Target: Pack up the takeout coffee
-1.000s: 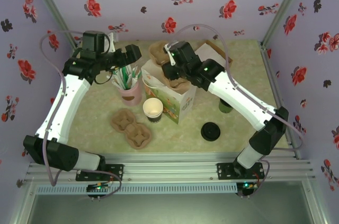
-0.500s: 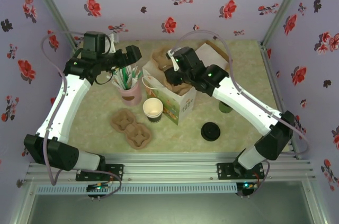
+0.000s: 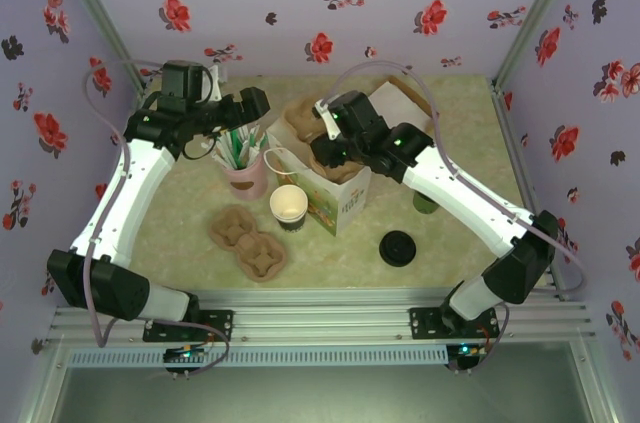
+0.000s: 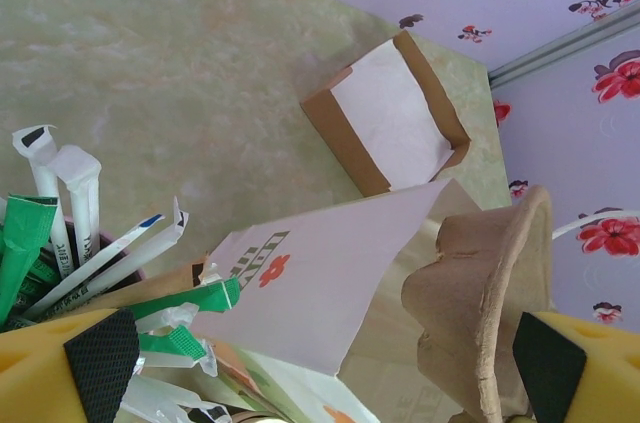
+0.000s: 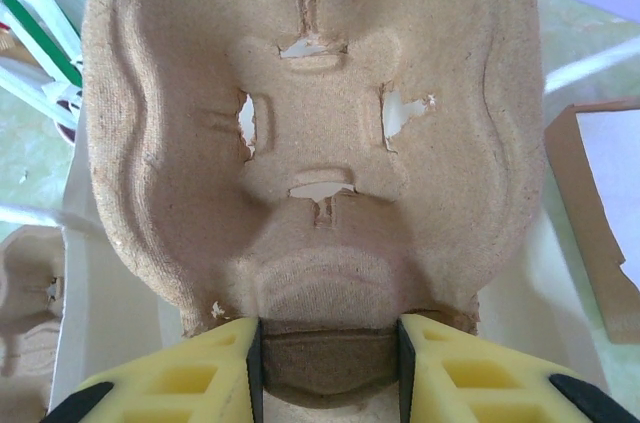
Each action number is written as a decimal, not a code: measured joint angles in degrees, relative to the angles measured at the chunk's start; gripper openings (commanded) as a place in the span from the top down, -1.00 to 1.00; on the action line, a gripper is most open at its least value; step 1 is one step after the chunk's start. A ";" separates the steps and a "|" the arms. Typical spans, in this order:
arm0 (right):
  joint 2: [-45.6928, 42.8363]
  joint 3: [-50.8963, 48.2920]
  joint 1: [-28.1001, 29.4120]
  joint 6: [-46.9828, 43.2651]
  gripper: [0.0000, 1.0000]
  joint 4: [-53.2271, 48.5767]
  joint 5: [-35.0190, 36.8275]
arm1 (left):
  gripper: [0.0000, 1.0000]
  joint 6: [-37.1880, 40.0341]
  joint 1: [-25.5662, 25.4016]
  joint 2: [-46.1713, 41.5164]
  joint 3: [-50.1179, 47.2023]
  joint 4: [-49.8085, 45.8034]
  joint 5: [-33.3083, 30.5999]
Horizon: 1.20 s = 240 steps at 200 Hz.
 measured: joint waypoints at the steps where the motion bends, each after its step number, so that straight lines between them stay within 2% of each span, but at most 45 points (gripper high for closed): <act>1: 0.02 0.02 0.00 -0.02 0.28 -0.04 -0.02 | -0.98 -0.02 0.00 0.00 0.00 0.00 0.00; 147: 4.13 3.50 0.00 -0.74 0.30 -6.38 0.31 | -0.97 0.00 0.00 0.48 -0.37 0.17 0.00; 240: 2.05 2.78 0.00 1.99 0.30 -6.60 3.82 | -0.82 0.17 -1.64 1.42 -0.42 0.13 -0.07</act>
